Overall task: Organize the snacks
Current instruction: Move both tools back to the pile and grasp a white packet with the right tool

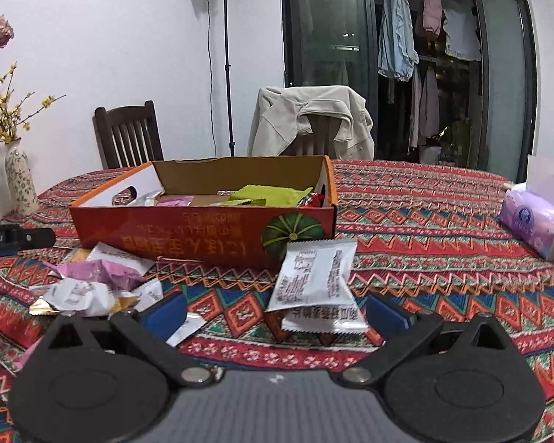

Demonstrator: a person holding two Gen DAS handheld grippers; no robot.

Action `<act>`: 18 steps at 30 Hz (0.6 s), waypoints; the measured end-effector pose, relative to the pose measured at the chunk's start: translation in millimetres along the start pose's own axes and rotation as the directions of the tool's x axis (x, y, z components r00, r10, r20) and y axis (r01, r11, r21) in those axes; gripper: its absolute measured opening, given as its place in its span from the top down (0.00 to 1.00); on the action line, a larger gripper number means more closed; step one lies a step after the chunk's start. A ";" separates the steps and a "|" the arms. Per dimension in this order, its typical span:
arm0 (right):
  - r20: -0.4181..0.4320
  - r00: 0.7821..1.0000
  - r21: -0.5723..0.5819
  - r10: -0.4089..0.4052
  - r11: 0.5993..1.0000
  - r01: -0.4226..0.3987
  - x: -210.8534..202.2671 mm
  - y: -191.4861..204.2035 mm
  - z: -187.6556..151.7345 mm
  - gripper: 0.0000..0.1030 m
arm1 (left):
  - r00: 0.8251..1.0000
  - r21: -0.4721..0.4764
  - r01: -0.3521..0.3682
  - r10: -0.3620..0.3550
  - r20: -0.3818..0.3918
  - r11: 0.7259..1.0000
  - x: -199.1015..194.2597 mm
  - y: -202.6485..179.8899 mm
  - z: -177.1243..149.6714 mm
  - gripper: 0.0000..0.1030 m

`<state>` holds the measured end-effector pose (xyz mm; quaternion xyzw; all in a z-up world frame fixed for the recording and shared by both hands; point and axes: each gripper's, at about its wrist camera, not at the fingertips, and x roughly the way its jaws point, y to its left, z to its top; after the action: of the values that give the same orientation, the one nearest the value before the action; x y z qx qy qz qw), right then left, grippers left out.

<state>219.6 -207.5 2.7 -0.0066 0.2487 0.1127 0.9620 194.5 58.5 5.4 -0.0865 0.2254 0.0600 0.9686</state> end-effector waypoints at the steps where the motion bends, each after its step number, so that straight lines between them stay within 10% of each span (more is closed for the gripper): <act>1: -0.001 1.000 -0.017 -0.016 1.000 0.016 2.3 0.4 1.9 0.00 | 1.000 -0.004 0.002 -0.002 -0.001 1.000 0.3 0.9 -0.3 0.00; 18: -0.081 0.989 -0.060 -0.122 0.991 0.118 69.4 -3.6 20.9 0.41 | 1.000 -0.026 0.014 -0.014 -0.025 1.000 6.7 4.8 -2.7 0.00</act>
<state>289.4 -194.7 -12.5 -0.0530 0.2853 0.0611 0.9550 198.7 63.2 -0.7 -0.1012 0.2359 0.0550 0.9649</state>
